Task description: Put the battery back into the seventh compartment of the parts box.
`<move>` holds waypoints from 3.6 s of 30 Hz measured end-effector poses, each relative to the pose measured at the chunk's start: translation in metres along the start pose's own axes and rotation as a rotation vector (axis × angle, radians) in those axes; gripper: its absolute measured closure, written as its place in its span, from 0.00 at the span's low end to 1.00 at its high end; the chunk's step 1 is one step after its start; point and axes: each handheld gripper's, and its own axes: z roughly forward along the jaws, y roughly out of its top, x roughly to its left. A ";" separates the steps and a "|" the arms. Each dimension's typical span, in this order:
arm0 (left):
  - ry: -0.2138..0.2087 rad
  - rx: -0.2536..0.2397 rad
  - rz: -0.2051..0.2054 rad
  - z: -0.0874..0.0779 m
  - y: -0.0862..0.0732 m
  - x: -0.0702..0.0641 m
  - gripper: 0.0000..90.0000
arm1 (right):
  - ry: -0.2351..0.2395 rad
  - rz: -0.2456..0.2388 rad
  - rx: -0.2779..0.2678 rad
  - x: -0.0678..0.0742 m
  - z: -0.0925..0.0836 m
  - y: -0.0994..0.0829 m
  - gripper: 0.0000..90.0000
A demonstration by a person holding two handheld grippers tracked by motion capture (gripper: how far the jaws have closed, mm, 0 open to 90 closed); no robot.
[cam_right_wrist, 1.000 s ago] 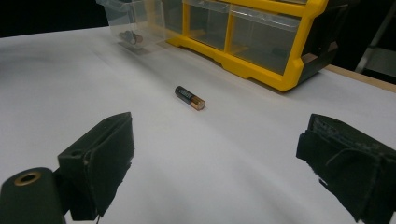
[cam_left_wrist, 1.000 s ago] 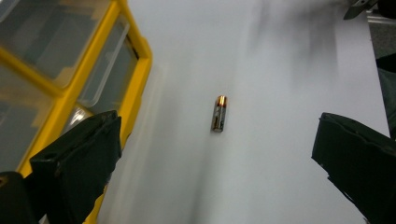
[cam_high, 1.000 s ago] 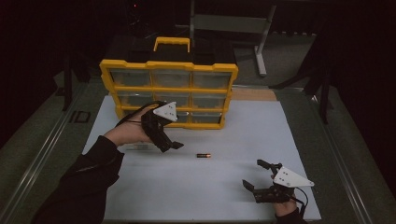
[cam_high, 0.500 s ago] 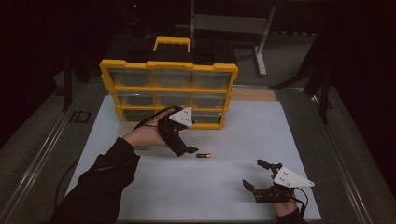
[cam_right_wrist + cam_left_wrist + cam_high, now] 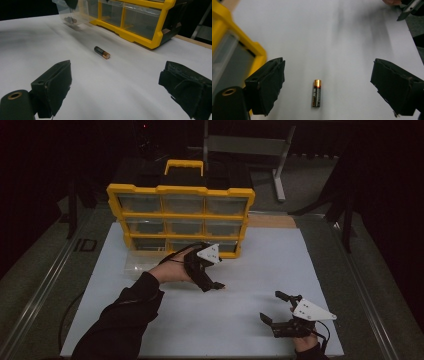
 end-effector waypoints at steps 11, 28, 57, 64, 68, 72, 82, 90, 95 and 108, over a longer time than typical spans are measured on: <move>-0.007 0.068 -0.009 0.031 -0.013 0.006 0.23 | 0.002 0.001 0.001 0.000 0.000 0.000 0.10; -0.005 0.144 -0.055 0.063 -0.031 0.015 0.49 | 0.006 0.002 -0.001 -0.001 0.000 -0.001 0.10; -0.043 0.236 -0.053 0.077 -0.039 0.015 0.81 | 0.005 -0.002 0.002 0.000 0.000 0.000 0.10; -0.064 0.256 -0.048 0.078 -0.037 0.017 0.84 | 0.005 -0.001 0.002 0.000 0.000 0.000 0.10; -0.062 0.253 -0.021 0.077 -0.037 0.015 0.84 | 0.005 -0.001 0.000 -0.001 0.000 0.000 0.10; -0.086 0.254 -0.014 0.074 -0.034 0.013 0.84 | 0.005 0.002 -0.001 -0.001 0.000 -0.001 0.10; -0.105 0.227 0.010 0.049 -0.018 0.008 0.84 | 0.002 -0.001 -0.004 -0.001 -0.001 0.000 0.10; -0.101 0.220 0.033 0.034 -0.008 0.005 0.84 | 0.001 0.000 -0.002 -0.001 0.000 0.000 0.10; -0.111 0.211 0.040 0.024 -0.002 0.003 0.84 | 0.001 0.001 0.000 -0.001 0.000 0.000 0.10; -0.104 0.207 0.066 -0.002 0.012 0.000 0.84 | 0.001 0.002 -0.001 -0.001 0.000 0.000 0.10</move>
